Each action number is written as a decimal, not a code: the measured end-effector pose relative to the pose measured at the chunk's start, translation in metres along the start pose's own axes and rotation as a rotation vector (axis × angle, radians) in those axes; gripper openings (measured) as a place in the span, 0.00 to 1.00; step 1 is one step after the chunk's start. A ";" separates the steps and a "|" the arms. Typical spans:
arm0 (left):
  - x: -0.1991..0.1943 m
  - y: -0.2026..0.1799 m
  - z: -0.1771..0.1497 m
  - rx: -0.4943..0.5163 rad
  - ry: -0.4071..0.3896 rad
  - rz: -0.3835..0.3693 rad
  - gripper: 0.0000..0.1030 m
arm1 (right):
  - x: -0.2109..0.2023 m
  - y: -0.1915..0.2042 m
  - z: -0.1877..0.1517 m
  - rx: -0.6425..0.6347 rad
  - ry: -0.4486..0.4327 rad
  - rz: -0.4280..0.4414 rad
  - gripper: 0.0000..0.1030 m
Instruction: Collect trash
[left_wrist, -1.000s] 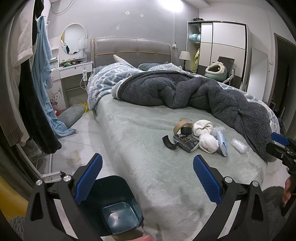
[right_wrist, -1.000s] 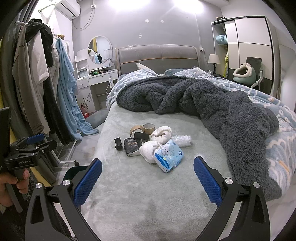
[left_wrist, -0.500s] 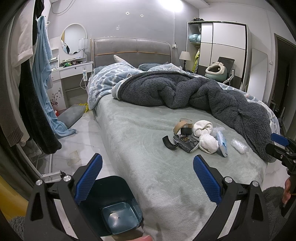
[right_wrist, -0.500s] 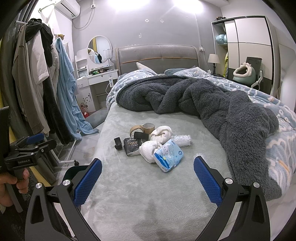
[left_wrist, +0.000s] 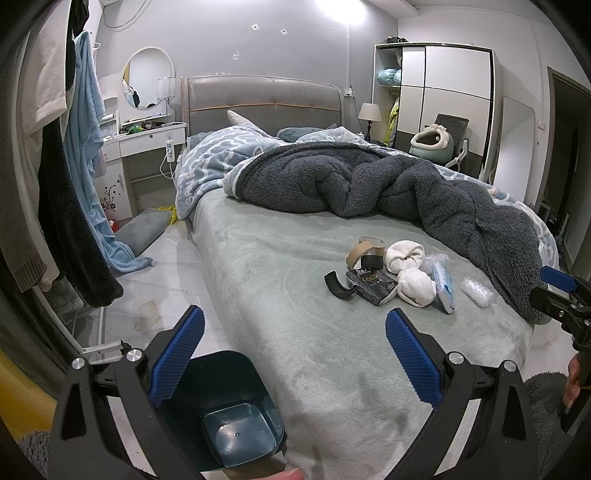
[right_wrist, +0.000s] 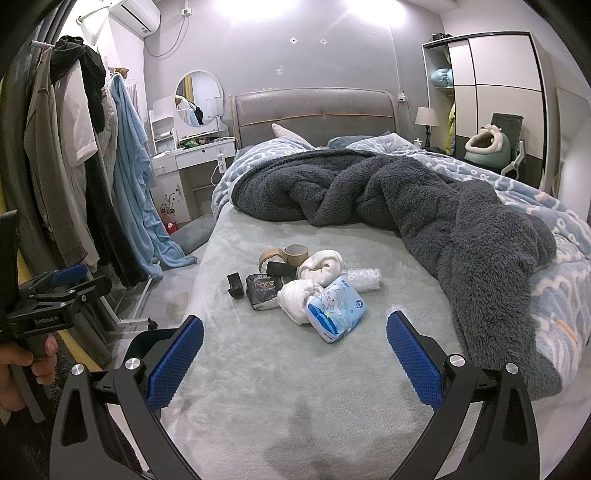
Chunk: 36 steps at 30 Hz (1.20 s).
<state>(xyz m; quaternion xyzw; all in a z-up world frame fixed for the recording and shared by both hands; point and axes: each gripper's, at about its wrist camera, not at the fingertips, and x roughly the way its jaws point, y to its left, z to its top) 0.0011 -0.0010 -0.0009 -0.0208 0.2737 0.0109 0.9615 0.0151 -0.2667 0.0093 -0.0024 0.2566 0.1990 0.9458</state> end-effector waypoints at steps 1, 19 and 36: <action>0.000 0.000 0.000 0.000 0.000 -0.001 0.97 | 0.000 0.000 0.000 0.000 0.000 0.000 0.97; -0.021 -0.010 0.011 0.050 -0.073 -0.026 0.97 | 0.006 -0.011 -0.004 -0.054 0.057 -0.028 0.97; 0.017 -0.007 0.010 0.064 -0.007 -0.081 0.96 | 0.044 -0.039 -0.003 -0.011 0.104 -0.021 0.97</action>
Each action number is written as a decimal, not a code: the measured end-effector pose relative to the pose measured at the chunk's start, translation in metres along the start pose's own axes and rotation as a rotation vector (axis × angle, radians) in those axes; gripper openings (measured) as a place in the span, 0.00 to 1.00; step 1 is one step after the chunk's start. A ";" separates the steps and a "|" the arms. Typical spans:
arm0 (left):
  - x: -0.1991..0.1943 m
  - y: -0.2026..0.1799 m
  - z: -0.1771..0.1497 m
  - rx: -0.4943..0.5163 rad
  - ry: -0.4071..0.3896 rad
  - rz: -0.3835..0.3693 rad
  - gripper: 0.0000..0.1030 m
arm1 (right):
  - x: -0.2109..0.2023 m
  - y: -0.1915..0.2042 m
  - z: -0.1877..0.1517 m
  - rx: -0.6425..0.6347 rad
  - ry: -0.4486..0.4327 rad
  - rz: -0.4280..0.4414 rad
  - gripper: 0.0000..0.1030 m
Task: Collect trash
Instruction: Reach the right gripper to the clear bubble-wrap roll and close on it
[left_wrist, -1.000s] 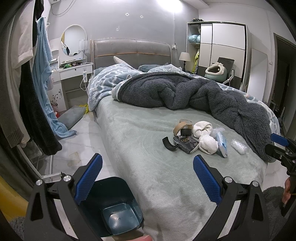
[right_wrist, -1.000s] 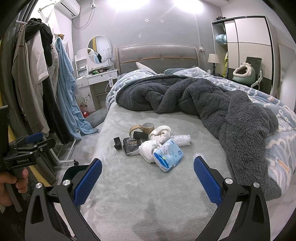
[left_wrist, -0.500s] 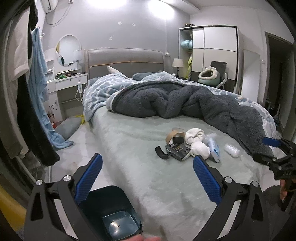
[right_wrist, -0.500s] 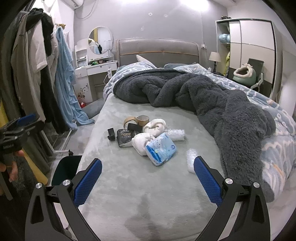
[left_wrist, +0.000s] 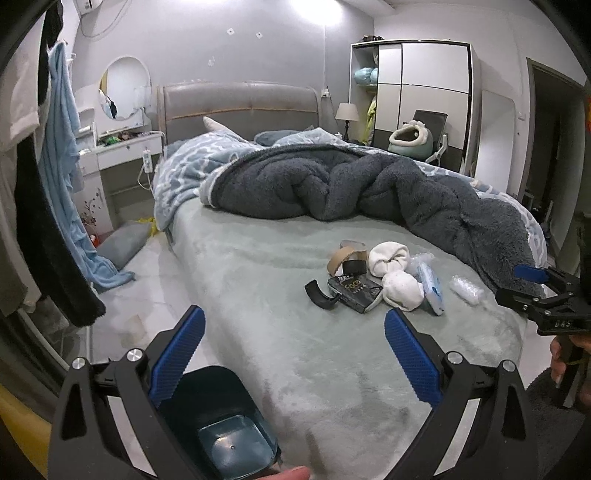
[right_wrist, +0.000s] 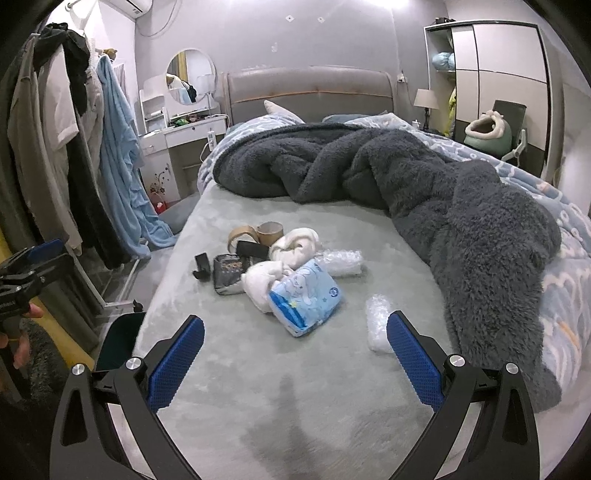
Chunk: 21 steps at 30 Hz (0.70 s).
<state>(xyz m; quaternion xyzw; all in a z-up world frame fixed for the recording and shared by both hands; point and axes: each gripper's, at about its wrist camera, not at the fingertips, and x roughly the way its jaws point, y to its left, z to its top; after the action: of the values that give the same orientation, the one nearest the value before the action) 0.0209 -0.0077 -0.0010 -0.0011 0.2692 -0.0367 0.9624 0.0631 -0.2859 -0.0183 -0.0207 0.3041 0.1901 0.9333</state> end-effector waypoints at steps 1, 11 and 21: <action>0.003 0.000 0.000 0.004 0.006 -0.003 0.96 | 0.003 -0.003 -0.001 0.003 0.006 0.000 0.97; 0.038 -0.012 0.000 0.054 0.060 -0.086 0.92 | 0.032 -0.035 -0.007 0.007 0.066 -0.007 0.87; 0.075 -0.020 0.007 0.143 0.093 -0.162 0.82 | 0.056 -0.054 -0.005 0.017 0.099 0.016 0.76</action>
<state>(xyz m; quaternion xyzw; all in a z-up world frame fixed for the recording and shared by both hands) 0.0865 -0.0334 -0.0335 0.0475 0.3092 -0.1333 0.9404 0.1214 -0.3173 -0.0589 -0.0199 0.3515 0.1937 0.9157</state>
